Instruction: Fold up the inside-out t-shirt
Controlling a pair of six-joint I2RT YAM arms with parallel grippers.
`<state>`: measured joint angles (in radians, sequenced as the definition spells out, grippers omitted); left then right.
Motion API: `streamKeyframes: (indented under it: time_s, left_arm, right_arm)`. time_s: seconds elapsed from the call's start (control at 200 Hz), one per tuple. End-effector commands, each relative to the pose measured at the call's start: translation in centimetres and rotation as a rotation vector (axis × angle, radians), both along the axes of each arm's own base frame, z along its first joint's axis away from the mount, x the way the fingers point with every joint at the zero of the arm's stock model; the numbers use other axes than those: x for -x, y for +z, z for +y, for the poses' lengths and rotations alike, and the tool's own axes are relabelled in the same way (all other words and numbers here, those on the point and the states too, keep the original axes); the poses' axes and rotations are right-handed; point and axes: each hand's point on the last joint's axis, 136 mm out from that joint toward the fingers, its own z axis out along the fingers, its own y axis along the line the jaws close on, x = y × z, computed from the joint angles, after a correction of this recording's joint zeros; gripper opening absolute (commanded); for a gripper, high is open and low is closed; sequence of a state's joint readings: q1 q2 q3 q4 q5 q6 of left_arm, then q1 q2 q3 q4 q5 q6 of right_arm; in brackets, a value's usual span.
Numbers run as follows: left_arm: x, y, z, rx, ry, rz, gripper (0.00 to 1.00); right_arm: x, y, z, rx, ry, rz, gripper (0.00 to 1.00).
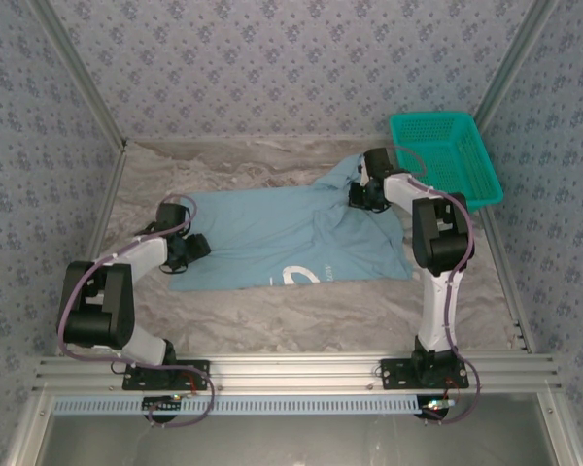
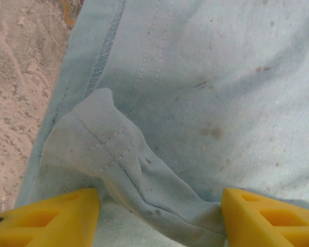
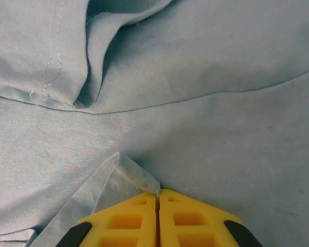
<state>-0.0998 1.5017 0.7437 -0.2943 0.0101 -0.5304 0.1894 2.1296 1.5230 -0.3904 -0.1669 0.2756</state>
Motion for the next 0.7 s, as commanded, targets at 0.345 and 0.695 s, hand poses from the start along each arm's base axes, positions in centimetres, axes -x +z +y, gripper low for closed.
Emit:
streamKeyframes:
  time_s: [0.345,0.695]
  left_arm:
    - [0.4,-0.8,0.2,-0.008,-0.008,0.032,0.64]
    - [0.3,-0.7,0.1,-0.005,-0.012,0.031,0.64]
  right_arm:
    - [-1.0,3.2,-3.0,0.066,-0.037,-0.051,0.07]
    - [-1.4,4.0,-4.2,0.065,-0.056,-0.064,0.19]
